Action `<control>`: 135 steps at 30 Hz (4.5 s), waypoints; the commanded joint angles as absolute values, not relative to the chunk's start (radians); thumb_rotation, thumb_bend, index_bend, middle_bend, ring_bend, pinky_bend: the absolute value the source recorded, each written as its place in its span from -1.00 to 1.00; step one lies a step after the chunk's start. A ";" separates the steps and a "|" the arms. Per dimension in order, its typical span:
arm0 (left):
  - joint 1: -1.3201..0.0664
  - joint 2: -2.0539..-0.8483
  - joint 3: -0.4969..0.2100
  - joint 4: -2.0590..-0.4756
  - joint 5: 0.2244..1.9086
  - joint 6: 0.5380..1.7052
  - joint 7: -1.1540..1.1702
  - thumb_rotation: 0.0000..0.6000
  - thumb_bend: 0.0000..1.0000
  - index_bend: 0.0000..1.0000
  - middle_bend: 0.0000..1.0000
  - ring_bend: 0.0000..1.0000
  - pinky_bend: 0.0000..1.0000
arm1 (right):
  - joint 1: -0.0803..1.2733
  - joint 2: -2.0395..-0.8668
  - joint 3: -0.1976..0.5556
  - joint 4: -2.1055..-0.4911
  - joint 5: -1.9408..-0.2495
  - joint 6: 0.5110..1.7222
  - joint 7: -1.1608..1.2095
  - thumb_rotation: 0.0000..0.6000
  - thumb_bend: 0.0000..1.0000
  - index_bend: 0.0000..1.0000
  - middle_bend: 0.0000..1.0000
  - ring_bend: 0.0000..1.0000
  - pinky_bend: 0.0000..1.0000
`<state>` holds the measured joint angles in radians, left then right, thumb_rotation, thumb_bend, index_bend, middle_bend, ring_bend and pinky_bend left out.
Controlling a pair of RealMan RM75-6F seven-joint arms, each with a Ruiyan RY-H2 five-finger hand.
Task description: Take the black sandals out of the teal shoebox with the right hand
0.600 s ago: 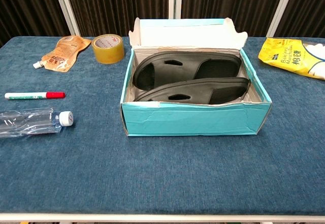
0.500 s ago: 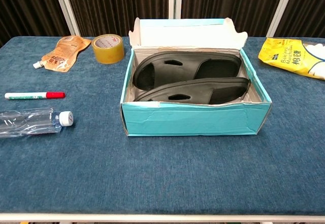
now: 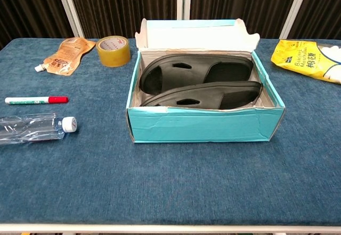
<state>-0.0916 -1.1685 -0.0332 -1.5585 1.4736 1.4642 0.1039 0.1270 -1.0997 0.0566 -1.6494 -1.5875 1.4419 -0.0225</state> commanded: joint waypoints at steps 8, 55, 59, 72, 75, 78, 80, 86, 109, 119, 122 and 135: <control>-0.106 -1.155 -0.040 -1.566 1.476 1.451 0.100 1.00 -0.86 -0.75 -0.81 -1.00 -0.91 | 0.455 -1.108 0.131 -1.628 -1.678 1.091 0.049 1.00 -0.93 -0.68 -0.57 -0.78 -0.52; -0.119 -1.161 -0.040 -1.545 1.449 1.412 0.064 1.00 -0.86 -0.75 -0.82 -1.00 -0.91 | 0.810 -1.511 0.104 -1.380 -1.580 0.892 -0.379 1.00 0.14 0.29 0.19 0.13 0.61; -0.122 -1.160 -0.038 -1.543 1.452 1.409 0.062 1.00 -0.86 -0.75 -0.81 -1.00 -0.91 | 0.806 -1.518 0.102 -1.374 -1.601 0.936 -0.427 1.00 0.17 0.34 0.23 0.16 0.64; -0.122 -1.166 -0.040 -1.521 1.456 1.419 0.043 1.00 -0.86 -0.75 -0.81 -1.00 -0.91 | 0.820 -1.476 0.159 -1.432 -1.599 1.010 -0.556 1.00 0.17 0.41 0.28 0.18 0.61; -0.124 -1.168 -0.042 -1.514 1.457 1.418 0.037 1.00 -0.86 -0.75 -0.81 -1.00 -0.91 | 0.809 -1.446 0.186 -1.465 -1.576 1.041 -0.533 1.00 0.17 0.41 0.28 0.18 0.61; -0.127 -1.170 -0.044 -1.509 1.460 1.417 0.034 1.00 -0.86 -0.75 -0.82 -1.00 -0.91 | 0.790 -1.413 0.203 -1.496 -1.552 1.072 -0.500 1.00 0.17 0.41 0.28 0.18 0.61; -0.129 -1.171 -0.044 -1.507 1.465 1.419 0.032 1.00 -0.86 -0.75 -0.81 -1.00 -0.91 | 0.769 -1.389 0.213 -1.516 -1.530 1.099 -0.464 1.00 0.17 0.41 0.28 0.18 0.61; -0.132 -1.171 -0.046 -1.503 1.476 1.428 0.027 1.00 -0.86 -0.75 -0.82 -1.00 -0.91 | 0.664 -1.268 0.244 -1.600 -1.389 1.154 -0.283 1.00 0.17 0.41 0.28 0.18 0.61; -0.120 -1.167 -0.032 -1.519 1.485 1.445 0.035 1.00 -0.86 -0.75 -0.81 -1.00 -0.91 | 0.570 -1.157 0.317 -1.391 -0.819 0.404 0.680 1.00 0.16 0.37 0.16 0.11 0.60; -0.125 -1.172 -0.033 -1.515 1.484 1.435 0.036 1.00 -0.86 -0.75 -0.81 -1.00 -0.91 | 0.652 -1.293 0.330 -1.223 -0.675 0.264 0.724 1.00 0.16 0.17 0.02 -0.02 0.48; -0.127 -1.171 -0.034 -1.515 1.485 1.434 0.036 1.00 -0.86 -0.75 -0.81 -1.00 -0.91 | 0.674 -1.328 0.346 -1.196 -0.653 0.250 0.732 1.00 0.15 0.04 -0.03 -0.09 0.40; -0.130 -1.168 -0.034 -1.520 1.487 1.433 0.041 1.00 -0.86 -0.75 -0.81 -1.00 -0.91 | 0.644 -1.333 0.350 -1.248 -0.697 0.358 0.663 1.00 -0.43 -1.00 -1.00 -1.00 -1.00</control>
<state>-0.1293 -1.1686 -0.0340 -1.5197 1.4869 1.4327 0.0408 0.6607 -1.3411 0.3421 -1.2290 -0.6841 0.3284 0.6707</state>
